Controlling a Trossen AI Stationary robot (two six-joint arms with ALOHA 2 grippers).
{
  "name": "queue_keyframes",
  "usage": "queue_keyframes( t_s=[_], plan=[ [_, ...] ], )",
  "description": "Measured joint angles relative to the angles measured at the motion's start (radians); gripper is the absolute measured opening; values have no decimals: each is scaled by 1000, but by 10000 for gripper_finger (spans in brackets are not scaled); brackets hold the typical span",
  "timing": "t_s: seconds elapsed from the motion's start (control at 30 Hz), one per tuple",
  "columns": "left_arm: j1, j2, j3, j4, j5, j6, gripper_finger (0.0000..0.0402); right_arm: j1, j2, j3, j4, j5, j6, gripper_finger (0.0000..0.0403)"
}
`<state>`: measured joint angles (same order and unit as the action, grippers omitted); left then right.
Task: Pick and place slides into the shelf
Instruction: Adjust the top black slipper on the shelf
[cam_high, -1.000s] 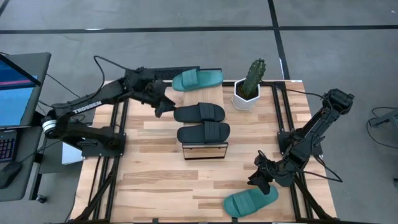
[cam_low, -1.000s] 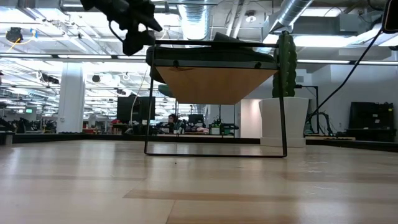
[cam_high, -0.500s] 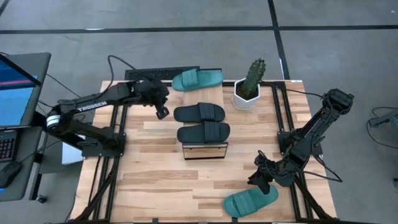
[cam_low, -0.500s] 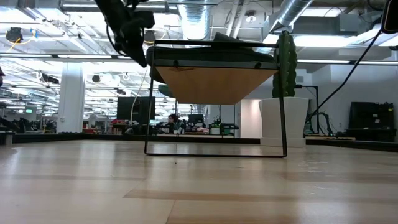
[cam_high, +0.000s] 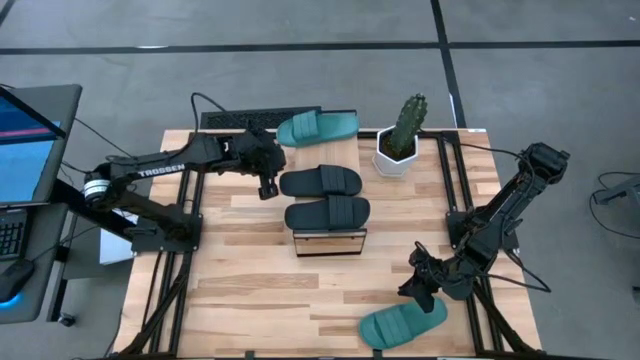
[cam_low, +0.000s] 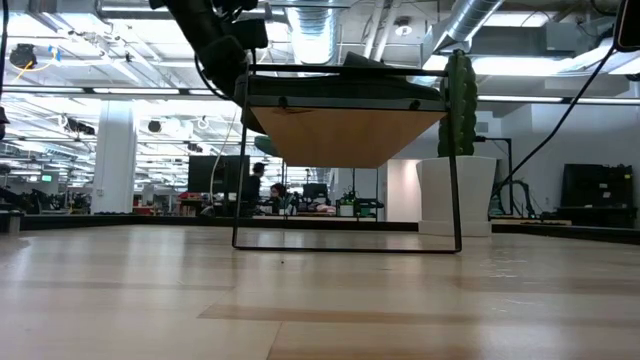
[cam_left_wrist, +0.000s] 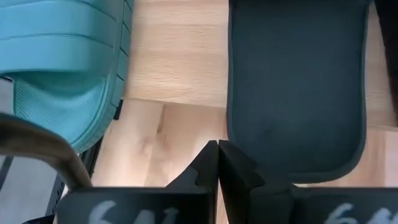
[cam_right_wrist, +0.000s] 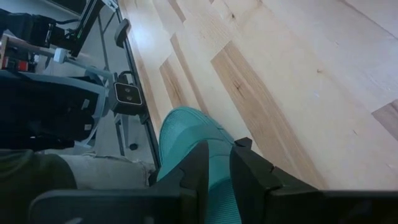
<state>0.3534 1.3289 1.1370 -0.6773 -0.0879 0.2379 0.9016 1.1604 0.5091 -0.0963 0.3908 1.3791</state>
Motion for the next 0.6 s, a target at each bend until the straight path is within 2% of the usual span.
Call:
queue_keyframes(
  t_s=[0.13, 0.6],
  plan=[
    [0, 0, 0, -1, 53, 13, 0, 0, 0, 0, 0, 0, -3, 54],
    [-29, 0, 0, -25, 92, 0, 0, 0, 0, 0, 0, 0, -18, 54]
  ],
)
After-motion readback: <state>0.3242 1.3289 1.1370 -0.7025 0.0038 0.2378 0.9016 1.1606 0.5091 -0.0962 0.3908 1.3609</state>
